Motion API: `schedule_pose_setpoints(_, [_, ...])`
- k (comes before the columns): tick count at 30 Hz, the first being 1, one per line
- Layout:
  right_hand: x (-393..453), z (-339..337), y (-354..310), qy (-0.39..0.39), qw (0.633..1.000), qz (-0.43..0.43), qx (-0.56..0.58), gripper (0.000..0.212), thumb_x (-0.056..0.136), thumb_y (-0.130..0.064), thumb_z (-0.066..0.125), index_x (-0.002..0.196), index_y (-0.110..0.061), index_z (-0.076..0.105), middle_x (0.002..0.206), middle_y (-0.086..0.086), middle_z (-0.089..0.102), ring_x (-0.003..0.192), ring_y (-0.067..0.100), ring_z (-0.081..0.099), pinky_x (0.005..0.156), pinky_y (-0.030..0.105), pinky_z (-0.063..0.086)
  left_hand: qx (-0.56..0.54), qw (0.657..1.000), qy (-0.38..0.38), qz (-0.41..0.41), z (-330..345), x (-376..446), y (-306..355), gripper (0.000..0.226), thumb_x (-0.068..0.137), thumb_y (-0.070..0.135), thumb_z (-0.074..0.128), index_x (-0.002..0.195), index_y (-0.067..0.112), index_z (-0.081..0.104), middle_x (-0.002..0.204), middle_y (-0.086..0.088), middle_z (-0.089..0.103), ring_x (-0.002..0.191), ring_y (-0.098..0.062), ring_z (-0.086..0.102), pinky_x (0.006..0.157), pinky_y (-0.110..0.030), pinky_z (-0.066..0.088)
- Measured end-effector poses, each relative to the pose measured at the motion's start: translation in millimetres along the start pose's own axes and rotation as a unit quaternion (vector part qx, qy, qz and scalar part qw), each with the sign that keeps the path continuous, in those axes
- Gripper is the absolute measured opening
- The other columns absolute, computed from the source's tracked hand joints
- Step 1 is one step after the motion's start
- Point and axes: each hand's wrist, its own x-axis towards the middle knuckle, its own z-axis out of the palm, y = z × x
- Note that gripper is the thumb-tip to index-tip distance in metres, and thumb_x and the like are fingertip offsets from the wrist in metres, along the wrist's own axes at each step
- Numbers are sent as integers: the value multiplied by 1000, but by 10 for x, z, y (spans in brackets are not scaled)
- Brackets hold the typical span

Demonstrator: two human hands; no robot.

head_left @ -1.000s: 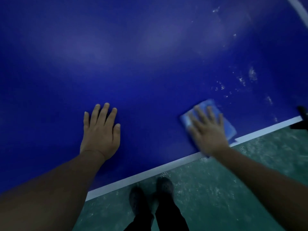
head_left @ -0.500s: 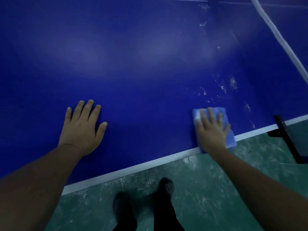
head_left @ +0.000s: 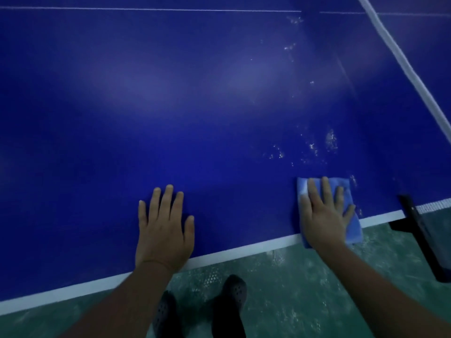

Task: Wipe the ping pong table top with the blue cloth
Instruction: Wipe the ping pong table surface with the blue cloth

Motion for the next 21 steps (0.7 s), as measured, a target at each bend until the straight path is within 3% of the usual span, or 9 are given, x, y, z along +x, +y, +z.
schedule_pose_setpoints(3, [-191,145,-489,0,998,-58,-18,64,97,-59,8,157,-40,20,168,-5,9,154,33,1,117,68,1,-8,1000,4,1,8,0,1,66,99,48,20,150,10,40,162,-10,26,152,-29,12,121,-58,9])
schedule_pose_setpoints(5, [-213,274,-1080,15,987,-155,-25,56,101,-53,22,155,-38,28,167,-2,16,153,37,5,115,68,-2,-18,1000,25,-4,-3,-7,21,65,99,45,23,149,8,41,160,-13,28,151,-29,15,121,-58,10])
schedule_pose_setpoints(8, [-55,422,-2014,0,956,-294,16,54,103,-49,25,156,-39,25,167,-5,11,154,32,-5,114,63,-15,-25,999,32,-13,-18,-10,31,64,97,42,25,146,5,45,158,-15,33,150,-30,19,121,-57,9])
schedule_pose_setpoints(10, [266,407,-2347,0,947,-322,21,53,104,-47,25,156,-39,24,167,-6,11,154,30,-6,115,63,-14,-19,999,28,-8,-19,-3,28,63,97,42,25,144,6,48,157,-15,34,150,-31,20,120,-56,9])
schedule_pose_setpoints(13, [872,206,-2017,24,980,-199,7,51,105,-48,25,155,-41,24,167,-7,14,154,33,3,117,67,-2,-19,1000,20,-6,-46,8,38,64,97,42,25,144,6,48,158,-15,32,150,-31,17,120,-57,8])
schedule_pose_setpoints(15, [1071,53,-1289,57,996,-71,13,52,103,-51,23,155,-41,25,167,-6,15,153,34,7,116,69,3,-21,1000,16,-3,-57,7,43,64,97,42,25,145,6,47,158,-16,31,151,-32,17,120,-59,9])
schedule_pose_setpoints(18, [1025,-155,-467,30,997,61,38,59,100,-57,9,157,-41,16,168,-5,6,153,34,-1,115,71,0,-21,1000,8,-8,-59,10,41,64,97,43,24,144,6,47,159,-16,30,151,-32,16,120,-60,9])
schedule_pose_setpoints(20, [832,-80,-585,37,996,75,28,57,103,-53,12,158,-38,14,168,-3,4,153,36,-2,114,71,1,-18,1000,5,-6,-64,9,50,65,97,43,23,145,6,47,159,-16,30,151,-32,15,121,-59,7])
schedule_pose_setpoints(21, [658,-4,-799,38,999,36,12,55,104,-48,15,158,-37,15,168,-1,4,153,37,-1,114,71,2,-19,1000,5,-8,-62,12,54,65,97,43,23,145,6,47,159,-16,30,151,-32,15,121,-58,7])
